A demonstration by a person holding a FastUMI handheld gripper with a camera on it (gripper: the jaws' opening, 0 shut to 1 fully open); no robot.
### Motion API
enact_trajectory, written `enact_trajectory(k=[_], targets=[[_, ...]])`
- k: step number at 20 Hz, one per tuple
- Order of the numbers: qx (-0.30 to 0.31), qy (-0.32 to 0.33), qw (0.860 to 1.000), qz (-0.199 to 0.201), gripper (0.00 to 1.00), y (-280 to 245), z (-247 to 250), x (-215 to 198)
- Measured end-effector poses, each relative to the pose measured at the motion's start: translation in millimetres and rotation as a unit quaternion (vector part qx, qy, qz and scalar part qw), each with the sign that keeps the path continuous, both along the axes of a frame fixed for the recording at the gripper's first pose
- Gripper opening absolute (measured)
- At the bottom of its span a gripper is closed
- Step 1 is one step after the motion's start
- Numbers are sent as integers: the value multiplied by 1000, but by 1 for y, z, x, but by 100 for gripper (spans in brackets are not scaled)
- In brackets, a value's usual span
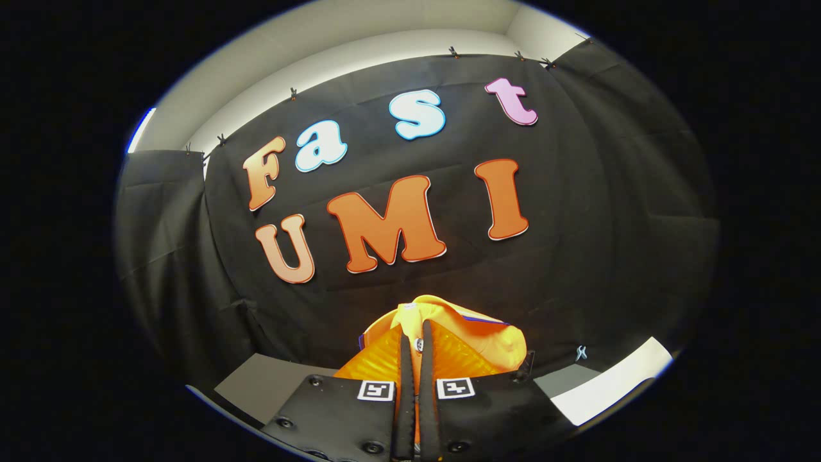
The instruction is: Put the clothes into the washing machine and then close the washing machine lid.
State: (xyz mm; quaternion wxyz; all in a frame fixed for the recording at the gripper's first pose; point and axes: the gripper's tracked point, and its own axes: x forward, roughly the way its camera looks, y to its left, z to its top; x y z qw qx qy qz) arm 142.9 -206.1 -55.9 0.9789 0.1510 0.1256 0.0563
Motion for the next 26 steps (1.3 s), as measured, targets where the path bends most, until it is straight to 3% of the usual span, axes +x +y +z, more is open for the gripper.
enact_trajectory(k=[4, 10, 18, 19, 22, 26], targets=[[-14, 37, 999, 11, 11, 12, -57, -1], [-23, 132, 991, 22, 11, 28, -194, -11], [-38, 259, 965, 32, 11, 35, -392, -21], [-29, 268, 962, 30, 11, 52, -402, -21], [-28, 300, 953, 21, 11, 32, -468, -27], [-25, 336, 941, 16, 11, 32, -521, -24]])
